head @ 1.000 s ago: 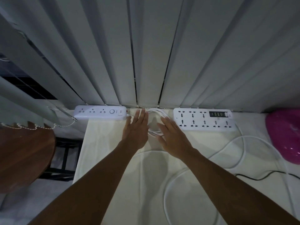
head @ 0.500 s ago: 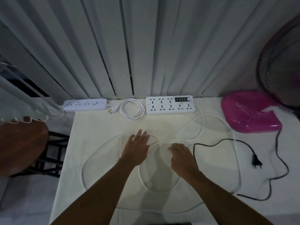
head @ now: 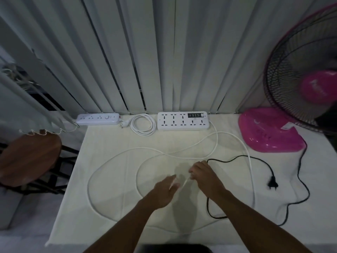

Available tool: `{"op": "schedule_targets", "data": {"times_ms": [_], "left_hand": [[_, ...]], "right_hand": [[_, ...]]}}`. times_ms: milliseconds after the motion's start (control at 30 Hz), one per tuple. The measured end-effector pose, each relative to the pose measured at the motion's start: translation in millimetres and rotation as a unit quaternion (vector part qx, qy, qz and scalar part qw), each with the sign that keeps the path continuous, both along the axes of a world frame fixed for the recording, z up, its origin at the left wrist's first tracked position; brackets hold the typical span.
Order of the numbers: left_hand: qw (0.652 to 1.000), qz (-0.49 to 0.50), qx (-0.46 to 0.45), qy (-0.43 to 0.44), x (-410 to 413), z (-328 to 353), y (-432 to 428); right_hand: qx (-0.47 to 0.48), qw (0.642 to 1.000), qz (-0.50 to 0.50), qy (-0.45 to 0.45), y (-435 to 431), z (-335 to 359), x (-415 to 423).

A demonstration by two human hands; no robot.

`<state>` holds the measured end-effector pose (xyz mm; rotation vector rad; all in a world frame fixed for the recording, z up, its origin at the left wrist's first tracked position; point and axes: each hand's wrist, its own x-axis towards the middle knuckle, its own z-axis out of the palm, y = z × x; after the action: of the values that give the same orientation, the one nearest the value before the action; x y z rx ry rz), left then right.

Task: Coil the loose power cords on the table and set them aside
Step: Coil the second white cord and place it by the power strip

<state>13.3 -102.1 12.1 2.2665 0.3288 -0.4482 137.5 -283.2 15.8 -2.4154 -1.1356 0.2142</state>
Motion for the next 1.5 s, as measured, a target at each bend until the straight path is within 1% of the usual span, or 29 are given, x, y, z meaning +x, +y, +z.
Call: {"op": "schedule_targets", "data": {"times_ms": [33, 67, 133, 167, 200, 233, 300, 367, 433, 467, 533, 567, 633, 700, 733, 800, 900, 1000, 1067, 1133, 1200, 1267, 1300, 1333, 1367, 1400, 1467, 1500], "left_hand": [[0.990, 0.053, -0.109, 0.068, 7.6, 9.0, -1.1], [0.973, 0.089, -0.189, 0.093, 16.4, 18.3, -0.3], [0.956, 0.121, -0.255, 0.075, 31.8, 35.5, 5.8], [0.949, 0.142, -0.276, 0.055, 38.8, 44.4, 13.0], [0.937, 0.176, -0.301, 0.035, 45.2, 54.2, 22.3], [0.917, 0.217, -0.333, 0.020, 51.8, 66.4, 32.8], [0.859, 0.301, -0.414, -0.002, 65.1, 92.4, 58.6], [0.796, 0.352, -0.491, -0.033, 74.9, 122.5, 83.0], [0.740, 0.371, -0.558, -0.063, 81.5, 152.3, 101.9], [0.715, 0.373, -0.586, -0.074, 83.8, 167.1, 109.6], [0.683, 0.359, -0.631, -0.080, 89.6, 193.8, 119.9], [0.676, 0.344, -0.647, -0.077, 92.6, 206.2, 123.3], [0.681, 0.297, -0.665, -0.071, 97.7, 230.1, 127.2], [0.703, 0.255, -0.661, -0.069, 101.1, 249.8, 130.6], [0.713, 0.238, -0.656, -0.064, 101.5, 257.7, 132.8], [0.728, 0.211, -0.650, -0.048, 100.4, 268.2, 139.7], [0.764, 0.176, -0.621, -0.016, 95.6, 272.0, 150.3], [0.805, 0.173, -0.567, 0.002, 89.0, 261.5, 155.2], [0.836, 0.184, -0.518, 0.000, 83.6, 248.1, 155.3], [0.859, 0.200, -0.472, 0.018, 78.3, 231.3, 151.8], [0.876, 0.230, -0.421, 0.041, 73.6, 212.2, 145.4], [0.880, 0.271, -0.387, 0.050, 70.3, 192.3, 138.5], [0.876, 0.291, -0.381, 0.045, 69.8, 182.9, 135.4], [0.869, 0.308, -0.386, 0.039, 70.4, 175.3, 132.0], [0.856, 0.322, -0.404, 0.032, 71.6, 169.9, 128.7], [0.838, 0.331, -0.433, 0.024, 73.6, 167.2, 124.7], [0.794, 0.336, -0.506, 0.001, 79.4, 167.4, 116.5], [0.782, 0.331, -0.528, -0.006, 82.3, 168.9, 113.5]], "right_hand": [[0.037, 0.999, -0.015, 0.012, 1.5, 0.6, 4.3], [0.064, 0.996, -0.044, 0.050, 3.3, 4.8, 8.3], [0.092, 0.980, -0.106, 0.138, 3.7, 14.1, 16.5], [0.105, 0.975, -0.123, 0.155, 3.5, 17.7, 20.3], [0.112, 0.973, -0.133, 0.155, 3.4, 21.1, 23.0], [0.116, 0.972, -0.137, 0.149, 3.8, 23.2, 24.3], [0.100, 0.975, -0.137, 0.143, 6.9, 27.2, 23.3], [0.064, 0.983, -0.110, 0.132, 13.3, 28.9, 18.2], [0.034, 0.991, -0.046, 0.122, 26.0, 31.5, 8.9], [0.035, 0.992, -0.012, 0.124, 35.5, 33.1, 2.5], [0.048, 0.990, 0.050, 0.124, 59.2, 34.7, -12.3], [0.051, 0.989, 0.079, 0.112, 72.6, 34.7, -20.7], [0.055, 0.986, 0.136, 0.074, 100.2, 32.5, -35.3], [0.051, 0.981, 0.170, 0.076, 120.5, 30.7, -43.0], [0.032, 0.981, 0.175, 0.078, 125.6, 29.0, -43.7], [-0.042, 0.979, 0.192, 0.043, 124.3, 24.3, -41.8], [-0.154, 0.966, 0.205, 0.028, 108.4, 21.6, -34.8], [-0.185, 0.966, 0.178, -0.033, 97.6, 32.8, -14.9], [-0.164, 0.974, 0.145, -0.052, 97.7, 48.4, 2.6], [-0.156, 0.984, 0.067, -0.061, 100.8, 67.8, 22.5], [-0.132, 0.986, -0.051, -0.085, 105.5, 91.4, 41.4], [-0.035, 0.977, -0.193, -0.082, 109.3, 114.2, 53.4], [0.025, 0.966, -0.248, -0.075, 111.0, 124.4, 55.4], [0.076, 0.955, -0.277, -0.074, 114.0, 132.8, 54.2], [0.116, 0.950, -0.281, -0.074, 117.8, 138.9, 49.9], [0.146, 0.951, -0.264, -0.065, 121.9, 144.5, 42.2], [0.174, 0.967, -0.187, -0.025, 129.7, 149.4, 20.7], [0.167, 0.975, -0.144, -0.006, 132.1, 147.5, 9.8]]}}
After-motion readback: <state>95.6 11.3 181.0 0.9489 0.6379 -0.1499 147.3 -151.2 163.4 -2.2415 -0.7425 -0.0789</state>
